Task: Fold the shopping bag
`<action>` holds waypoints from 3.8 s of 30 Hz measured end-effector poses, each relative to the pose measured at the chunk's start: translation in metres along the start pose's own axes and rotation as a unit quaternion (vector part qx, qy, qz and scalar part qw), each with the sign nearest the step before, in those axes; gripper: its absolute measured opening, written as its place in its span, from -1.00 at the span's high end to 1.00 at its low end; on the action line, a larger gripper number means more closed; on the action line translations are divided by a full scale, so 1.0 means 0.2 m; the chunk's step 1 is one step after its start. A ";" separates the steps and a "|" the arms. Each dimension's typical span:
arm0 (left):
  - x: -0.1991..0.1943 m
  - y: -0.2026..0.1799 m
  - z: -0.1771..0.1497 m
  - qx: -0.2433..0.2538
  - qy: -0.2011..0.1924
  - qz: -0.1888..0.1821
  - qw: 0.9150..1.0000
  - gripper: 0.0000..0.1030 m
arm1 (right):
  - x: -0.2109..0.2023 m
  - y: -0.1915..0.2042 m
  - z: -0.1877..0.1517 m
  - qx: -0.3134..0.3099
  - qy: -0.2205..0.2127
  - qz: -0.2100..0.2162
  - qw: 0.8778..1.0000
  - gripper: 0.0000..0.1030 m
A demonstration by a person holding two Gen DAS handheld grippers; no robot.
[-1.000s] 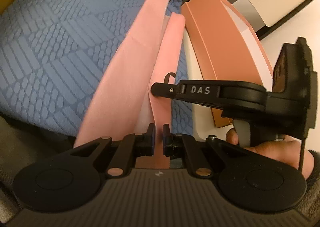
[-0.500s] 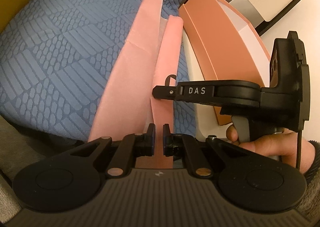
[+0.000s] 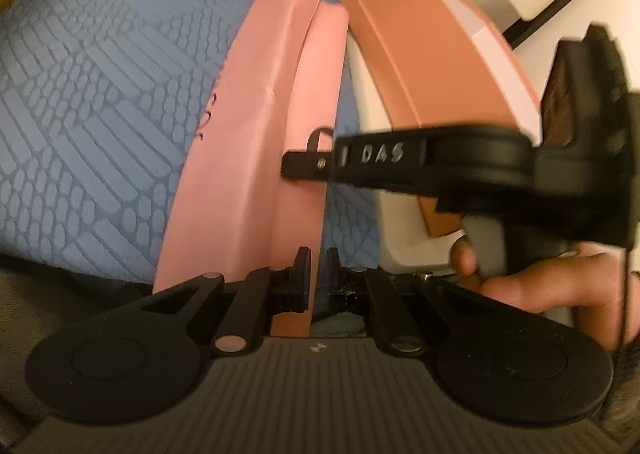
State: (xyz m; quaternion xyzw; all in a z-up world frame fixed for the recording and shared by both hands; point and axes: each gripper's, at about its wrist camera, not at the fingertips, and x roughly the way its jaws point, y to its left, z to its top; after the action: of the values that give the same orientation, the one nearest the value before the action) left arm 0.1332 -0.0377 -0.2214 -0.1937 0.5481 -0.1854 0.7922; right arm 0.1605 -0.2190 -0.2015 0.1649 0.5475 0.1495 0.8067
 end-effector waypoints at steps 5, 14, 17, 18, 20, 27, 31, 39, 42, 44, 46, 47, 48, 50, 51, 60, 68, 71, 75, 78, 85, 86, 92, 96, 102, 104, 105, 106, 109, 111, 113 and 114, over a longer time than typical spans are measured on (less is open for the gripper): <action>0.03 0.03 -0.02 -0.009 0.013 0.008 1.000 0.87 | -0.01 -0.02 0.01 0.009 -0.005 0.006 1.000 0.85; 0.03 0.05 -0.03 -0.015 0.013 0.010 1.000 0.87 | -0.06 -0.04 0.06 0.012 -0.047 -0.027 0.998 0.04; 0.03 0.05 -0.03 -0.015 0.013 0.010 1.000 0.87 | -0.03 -0.07 0.08 0.023 -0.038 -0.026 0.999 0.05; 0.03 0.05 -0.03 -0.015 0.013 0.009 1.000 0.87 | -0.04 -0.08 0.08 0.023 -0.039 -0.023 0.999 0.04; 0.03 0.05 -0.03 -0.017 0.013 0.009 1.000 0.87 | -0.03 -0.10 0.09 0.027 -0.037 -0.012 0.999 0.04; 0.02 0.05 -0.03 -0.027 0.013 0.004 1.000 0.88 | -0.02 -0.22 0.07 0.117 -0.010 0.084 0.990 0.14; 0.03 0.06 -0.02 -0.032 0.011 0.001 0.999 0.88 | 0.01 -0.20 0.04 0.102 0.018 0.107 0.989 0.49; -0.01 0.06 0.00 -0.032 -0.015 0.009 0.999 0.88 | -0.06 -0.04 0.03 0.043 -0.002 0.064 0.997 0.85; -0.03 0.05 0.01 -0.022 -0.024 0.020 0.999 0.87 | -0.08 0.03 0.06 0.008 -0.009 0.034 0.999 0.88; -0.05 0.04 0.02 -0.019 -0.029 0.032 0.999 0.87 | -0.11 0.07 0.07 -0.014 -0.017 0.015 1.000 0.89; -0.06 0.03 0.02 -0.019 -0.031 0.042 0.998 0.82 | -0.13 0.10 0.07 -0.021 -0.023 0.001 1.000 0.89; -0.06 0.03 0.03 -0.018 -0.033 0.047 0.998 0.76 | -0.15 0.10 0.07 -0.021 -0.025 -0.004 0.999 0.89; -0.07 0.03 0.03 -0.017 -0.035 0.049 0.998 0.74 | -0.16 0.10 0.07 -0.021 -0.026 -0.010 0.999 0.89; -0.08 0.02 0.04 -0.015 -0.040 0.057 0.997 0.60 | -0.18 0.11 0.07 -0.023 -0.032 -0.022 0.999 0.89; -0.09 0.02 0.03 -0.014 -0.043 0.062 0.997 0.56 | -0.19 0.12 0.07 -0.026 -0.034 -0.029 0.999 0.89; -0.16 0.05 0.04 0.011 -0.061 0.119 0.991 0.09 | -0.31 0.16 0.09 -0.040 -0.053 -0.059 0.996 0.89; -0.12 0.17 0.06 -0.007 -0.060 0.137 0.989 0.15 | -0.28 0.16 0.08 -0.048 -0.041 -0.080 0.995 0.89; -0.12 0.20 0.10 -0.008 -0.062 0.143 0.988 0.22 | -0.24 0.14 0.08 -0.048 -0.032 -0.088 0.994 0.89; -0.12 0.21 0.13 -0.006 -0.063 0.166 0.984 0.24 | -0.19 0.12 0.06 -0.051 -0.020 -0.100 0.993 0.89; -0.14 0.24 0.15 -0.020 -0.067 0.180 0.981 0.25 | -0.15 0.09 0.06 -0.046 -0.009 -0.100 0.994 0.89; -0.24 0.31 0.12 -0.065 -0.087 0.149 0.983 0.28 | -0.10 0.06 0.06 -0.038 0.008 -0.087 0.995 0.89; -0.26 0.31 0.11 -0.069 -0.093 0.137 0.984 0.28 | -0.10 0.06 0.07 -0.038 0.009 -0.086 0.996 0.89; -0.39 0.24 0.09 -0.062 -0.116 0.101 0.986 0.28 | -0.09 0.04 0.07 -0.033 0.015 -0.080 0.996 0.89; -0.45 0.20 0.07 -0.055 -0.122 0.088 0.987 0.28 | -0.09 0.05 0.07 -0.037 0.017 -0.081 0.996 0.89; -0.56 0.12 0.06 -0.042 -0.146 0.075 0.986 0.28 | -0.09 0.04 0.07 -0.033 0.018 -0.078 0.996 0.89; -0.60 0.10 0.05 -0.037 -0.151 0.066 0.986 0.28 | -0.09 0.04 0.07 -0.032 0.018 -0.077 0.996 0.89; -0.61 0.08 0.05 -0.033 -0.152 0.059 0.986 0.28 | -0.09 0.04 0.08 -0.032 0.019 -0.076 0.996 0.89; -0.63 0.07 0.05 -0.029 -0.152 0.051 0.987 0.28 | -0.09 0.03 0.08 -0.030 0.019 -0.075 0.997 0.89; -0.65 0.02 0.04 -0.013 -0.150 0.028 0.988 0.28 | -0.09 0.03 0.08 -0.024 0.021 -0.071 0.997 0.89; -0.64 -0.01 0.03 -0.001 -0.137 0.010 0.991 0.29 | -0.09 0.03 0.09 -0.024 0.022 -0.070 0.997 0.89; -0.60 -0.03 0.01 0.010 -0.116 -0.006 0.993 0.38 | -0.09 0.03 0.09 -0.026 0.023 -0.070 0.997 0.89; -0.57 -0.04 0.00 0.016 -0.104 -0.012 0.994 0.40 | -0.09 0.03 0.09 -0.026 0.023 -0.069 0.997 0.89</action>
State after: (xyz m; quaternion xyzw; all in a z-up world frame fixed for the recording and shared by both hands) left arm 0.0943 0.0127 -0.1275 -0.2061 0.4571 -0.1827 0.8457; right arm 0.1707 -0.2236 -0.1787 0.1026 0.5720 0.1116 0.8061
